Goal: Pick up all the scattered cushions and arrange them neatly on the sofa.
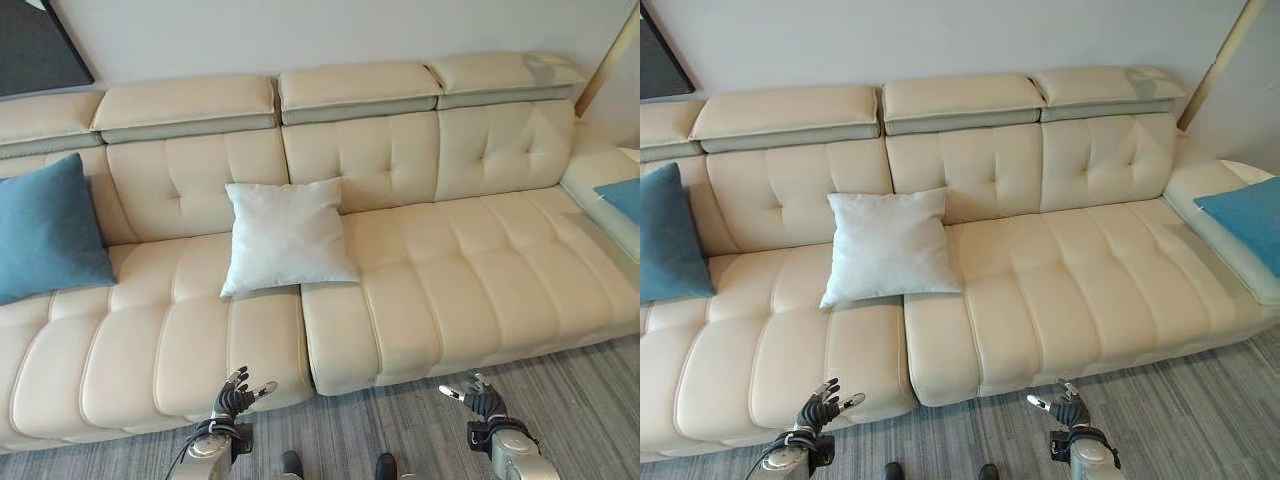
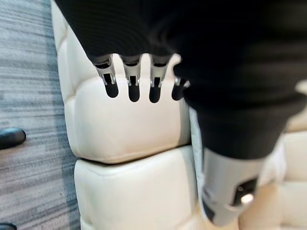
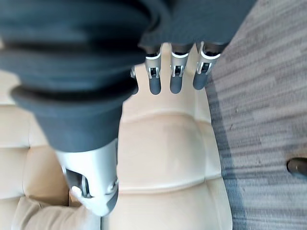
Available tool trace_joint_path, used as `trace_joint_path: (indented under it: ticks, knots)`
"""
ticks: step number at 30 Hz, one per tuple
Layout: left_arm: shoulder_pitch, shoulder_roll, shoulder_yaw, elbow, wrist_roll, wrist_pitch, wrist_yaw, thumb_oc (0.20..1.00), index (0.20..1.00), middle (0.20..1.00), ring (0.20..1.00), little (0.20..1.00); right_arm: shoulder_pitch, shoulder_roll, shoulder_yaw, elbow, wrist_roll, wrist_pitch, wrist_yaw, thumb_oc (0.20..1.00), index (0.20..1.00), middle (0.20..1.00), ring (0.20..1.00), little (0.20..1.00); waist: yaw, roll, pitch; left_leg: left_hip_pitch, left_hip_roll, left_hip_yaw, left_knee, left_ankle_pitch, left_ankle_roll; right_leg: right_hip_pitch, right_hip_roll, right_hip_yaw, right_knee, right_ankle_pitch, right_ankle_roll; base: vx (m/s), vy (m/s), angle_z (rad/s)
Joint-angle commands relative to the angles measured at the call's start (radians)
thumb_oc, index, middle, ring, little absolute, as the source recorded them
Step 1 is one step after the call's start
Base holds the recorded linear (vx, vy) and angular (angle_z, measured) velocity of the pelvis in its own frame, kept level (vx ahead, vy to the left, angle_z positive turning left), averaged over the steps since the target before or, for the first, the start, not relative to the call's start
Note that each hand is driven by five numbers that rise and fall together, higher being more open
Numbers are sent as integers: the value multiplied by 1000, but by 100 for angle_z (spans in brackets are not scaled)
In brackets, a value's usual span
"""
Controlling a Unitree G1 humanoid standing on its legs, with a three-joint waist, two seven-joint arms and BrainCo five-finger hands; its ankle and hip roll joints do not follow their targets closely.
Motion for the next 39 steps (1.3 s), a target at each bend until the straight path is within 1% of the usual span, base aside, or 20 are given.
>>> trace_joint_path:
  ticks: [1, 4, 7, 9, 12, 13, 16, 19, 23, 25, 26, 27, 28, 30, 31, 33, 34, 35, 36, 39]
  knots:
    - [-24, 38, -25, 0, 34, -13, -10, 1000, 1000, 1000, 1000, 1000, 0, 36, -22, -55, 11, -27, -1, 1000, 1000, 1000, 1000, 1000, -13, -34, -14, 29, -113, 2, -6, -144, 41, -17, -37, 10, -2, -69, 65, -21, 4, -12]
    - [-43, 33, -53, 15, 53, -12, -24, 1000, 1000, 1000, 1000, 1000, 25, 46, -32, -64, 26, -34, -3, 1000, 1000, 1000, 1000, 1000, -60, -23, -4, 34, -112, 35, -6, -150, 43, -30, -41, 39, -2, -52, 68, -39, 29, -38]
    - [-71, 23, -55, 27, 62, -16, -12, 1000, 1000, 1000, 1000, 1000, 15, 50, -35, -76, 28, -37, -15, 1000, 1000, 1000, 1000, 1000, -103, -14, 13, 30, -107, 118, -6, -176, 46, -85, -47, 97, -2, -21, 99, -58, 91, -56]
    - [-82, 25, -48, 23, 60, -21, 1, 1000, 1000, 1000, 1000, 1000, -3, 52, -26, -89, 21, -35, -15, 1000, 1000, 1000, 1000, 1000, -106, -10, 24, 31, -96, 189, -6, -179, 45, -125, -46, 124, -2, 7, 111, -71, 11, -155]
    - [-79, 49, -21, -11, 61, -27, 7, 1000, 1000, 1000, 1000, 1000, -30, 46, -20, -90, 1, -45, -19, 1000, 1000, 1000, 1000, 1000, -47, 19, 44, 16, -43, 290, -6, -166, 36, -129, -140, -252, 133, -54, 81, -138, -126, -168]
    - [-76, 54, -18, -19, 59, -24, 2, 1000, 1000, 1000, 1000, 1000, -37, 45, -16, -82, -6, -40, -9, 1000, 1000, 1000, 1000, 1000, -47, 20, 38, 27, -39, 340, -6, -162, 32, -103, -165, -319, 169, -77, 78, -36, -106, -187]
    - [-72, 52, -9, -21, 52, -20, -3, 1000, 1000, 1000, 1000, 1000, -44, 43, -21, -81, -3, -36, -10, 1000, 1000, 1000, 1000, 1000, -34, 6, 27, 51, -35, 403, -6, -152, 22, -82, -163, -351, 118, -56, 90, 28, -198, -119]
    - [-69, 43, -11, -12, 54, -21, -8, 1000, 1000, 1000, 1000, 1000, -42, 39, -18, -78, -3, -35, -7, 1000, 1000, 1000, 1000, 1000, -33, 5, 21, 70, -26, 427, -6, -137, 8, -64, -139, -327, 71, -58, 85, 56, -235, -101]
    - [-88, 29, -47, 5, 99, -18, -29, 1000, 1000, 1000, 1000, 1000, -11, 11, -28, -107, -1, -39, 2, 1000, 1000, 1000, 1000, 1000, -74, 22, 23, 87, 29, 431, 35, -90, -49, -16, -77, -286, 18, -105, 49, 80, -398, -16]
    - [-91, 31, -53, 0, 98, -20, -36, 1000, 1000, 1000, 1000, 1000, -6, 3, -30, -112, 2, -40, 4, 1000, 1000, 1000, 1000, 1000, -79, 23, 29, 81, 45, 424, 75, -98, -56, -11, -67, -272, 19, -119, 37, 62, -277, -14]
    - [-93, 31, -60, -5, 91, -21, -37, 1000, 1000, 1000, 1000, 1000, -5, -3, -29, -117, 5, -41, 4, 1000, 1000, 1000, 1000, 1000, -81, 23, 38, 69, 54, 398, 120, -107, -59, -7, -61, -257, 22, -134, 28, 118, -386, -20]
    - [-94, 29, -67, -12, 73, -25, -33, 1000, 1000, 1000, 1000, 1000, -7, -20, -20, -122, 0, -41, 8, 1000, 1000, 1000, 1000, 1000, -60, 22, 56, 16, 45, 254, 222, -102, -60, 2, -48, -223, 25, -157, 6, 91, -282, -24]
    - [-94, 30, -67, -12, 73, -26, -33, 1000, 1000, 1000, 1000, 1000, -7, -20, -20, -122, 0, -41, 8, 1000, 1000, 1000, 1000, 1000, -62, 22, 55, 12, 46, 252, 225, -103, -60, 2, -47, -225, 25, -158, 6, 111, -220, -35]
    - [-68, 19, -68, -31, 32, -35, -21, 1000, 1000, 1000, 1000, 1000, -24, -36, 12, -95, -19, -33, 20, 1000, 1000, 1000, 1000, 1000, 1, 13, 66, -60, -90, -85, 238, -193, 1, 0, -27, -111, 28, -168, -5, 137, -134, -83]
    - [-68, 20, -68, -31, 32, -35, -21, 1000, 1000, 1000, 1000, 1000, -23, -36, 12, -95, -19, -33, 21, 1000, 1000, 1000, 1000, 1000, 2, 13, 65, -60, -90, -84, 238, -194, 1, 0, -27, -111, 28, -169, -5, 89, -112, -167]
    - [-58, 25, -67, -41, 11, -35, -19, 1000, 1000, 1000, 1000, 1000, -21, -39, 17, -87, -27, -28, 28, 1000, 1000, 1000, 1000, 1000, 23, 5, 62, -114, -149, -223, 233, -191, 15, -11, -23, -69, 26, -157, -10, 120, -88, -138]
    - [-52, 29, -67, -33, 4, -31, -22, 1000, 1000, 1000, 1000, 1000, -18, -43, 16, -76, -24, -25, 32, 1000, 1000, 1000, 1000, 1000, 31, 9, 60, -162, -179, -328, 171, -139, 12, -5, -11, -38, 21, -161, -11, 185, -86, -46]
    - [-51, 29, -67, -33, 4, -31, -22, 1000, 1000, 1000, 1000, 1000, -18, -43, 16, -76, -24, -25, 32, 1000, 1000, 1000, 1000, 1000, 30, 9, 59, -160, -180, -329, 165, -136, 12, -6, -12, -39, 21, -161, -11, 253, -65, -37]
    - [-53, 38, -77, -18, 17, -24, -28, 1000, 1000, 1000, 1000, 1000, -20, -53, 16, -72, -27, -24, 35, 1000, 1000, 1000, 1000, 1000, 33, 23, 62, -211, -196, -369, 83, -57, 2, 8, 0, -29, 14, -164, -12, 129, -15, -36]
    - [-41, 54, -76, -15, 37, -19, -35, 1000, 1000, 1000, 1000, 1000, -29, -60, 19, -84, -27, -26, 37, 1000, 1000, 1000, 1000, 1000, 48, 35, 65, -246, -220, -421, 1, -19, -13, 23, 14, 1, 8, -172, -12, 207, 16, -27]
